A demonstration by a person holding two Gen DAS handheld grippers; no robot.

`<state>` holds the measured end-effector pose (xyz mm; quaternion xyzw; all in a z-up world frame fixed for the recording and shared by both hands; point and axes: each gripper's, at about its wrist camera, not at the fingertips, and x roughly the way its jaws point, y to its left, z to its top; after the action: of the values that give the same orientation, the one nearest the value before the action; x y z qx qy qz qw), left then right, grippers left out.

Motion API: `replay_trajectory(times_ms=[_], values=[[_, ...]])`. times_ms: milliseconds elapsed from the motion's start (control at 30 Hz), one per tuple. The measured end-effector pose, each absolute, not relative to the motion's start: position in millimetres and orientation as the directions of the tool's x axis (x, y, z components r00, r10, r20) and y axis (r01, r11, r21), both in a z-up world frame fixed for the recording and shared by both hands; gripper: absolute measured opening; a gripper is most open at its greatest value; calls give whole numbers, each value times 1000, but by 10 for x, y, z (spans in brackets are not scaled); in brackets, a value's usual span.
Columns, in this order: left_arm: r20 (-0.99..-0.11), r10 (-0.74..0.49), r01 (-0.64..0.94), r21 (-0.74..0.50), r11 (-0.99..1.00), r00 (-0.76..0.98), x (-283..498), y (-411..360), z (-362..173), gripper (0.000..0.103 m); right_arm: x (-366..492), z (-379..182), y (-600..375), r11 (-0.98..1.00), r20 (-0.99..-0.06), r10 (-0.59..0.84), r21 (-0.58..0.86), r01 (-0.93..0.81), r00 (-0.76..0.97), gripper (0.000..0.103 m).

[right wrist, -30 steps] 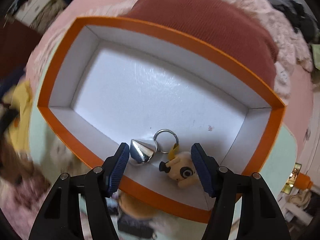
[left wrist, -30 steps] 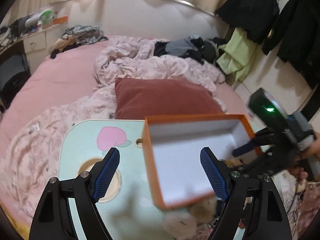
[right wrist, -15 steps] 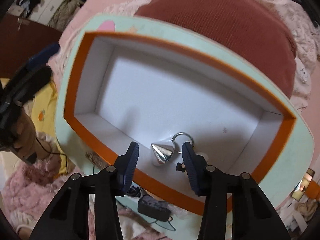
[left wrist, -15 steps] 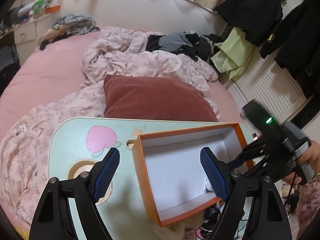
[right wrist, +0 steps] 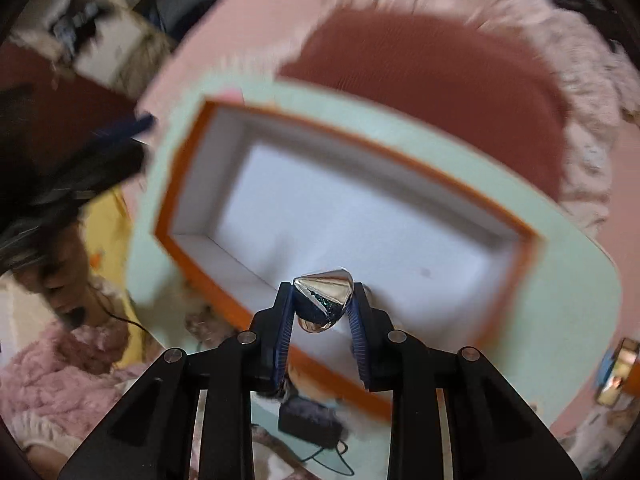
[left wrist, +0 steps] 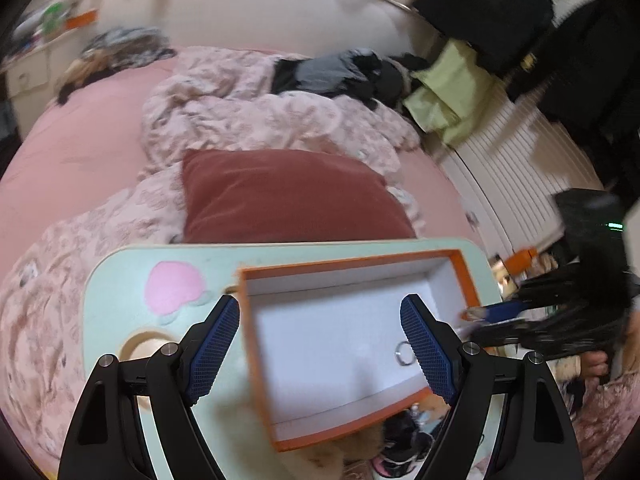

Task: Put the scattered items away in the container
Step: 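Carry the metal cone out and drop it on the pile while the left gripper moves over the box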

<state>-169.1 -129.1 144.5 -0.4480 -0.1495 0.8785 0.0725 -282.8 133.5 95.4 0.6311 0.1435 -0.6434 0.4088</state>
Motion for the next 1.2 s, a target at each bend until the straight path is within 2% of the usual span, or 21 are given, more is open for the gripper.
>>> replay_trajectory(times_ms=[67,167,267,467,633,733,933,1200], values=[[-780,308,-66,-326,-943,-544,-1828,-1030,1458,82,-2631,1152,1735,-637,-906,-418,343,690,65,29],[-818,389,-173,-348,-921,-424,-2030,-591,1339,82,-2214,1254,2064,-672,-896,-440,282,685,-63,29],[-854,407,-214,-353,-911,-323,-2182,-232,1123,78,-1886,1019,2183,-706,-865,-494,341,620,-88,29],[-889,382,-195,-340,-920,-252,-2318,129,844,69,-1678,488,2567,-748,-788,-595,473,465,-157,29],[-910,328,-212,-279,-937,-252,-2250,284,783,68,-1623,294,2551,-704,-709,-680,559,438,-187,29],[-912,346,-192,-307,-932,-220,-2213,267,704,67,-1572,296,2590,-690,-685,-700,578,434,-201,29],[-901,382,-208,-341,-917,-207,-2168,242,673,69,-1459,346,2680,-686,-676,-705,576,445,-212,29],[-920,263,-139,-231,-963,-291,-2323,22,696,68,-1441,295,2741,-679,-665,-715,590,436,-214,29]])
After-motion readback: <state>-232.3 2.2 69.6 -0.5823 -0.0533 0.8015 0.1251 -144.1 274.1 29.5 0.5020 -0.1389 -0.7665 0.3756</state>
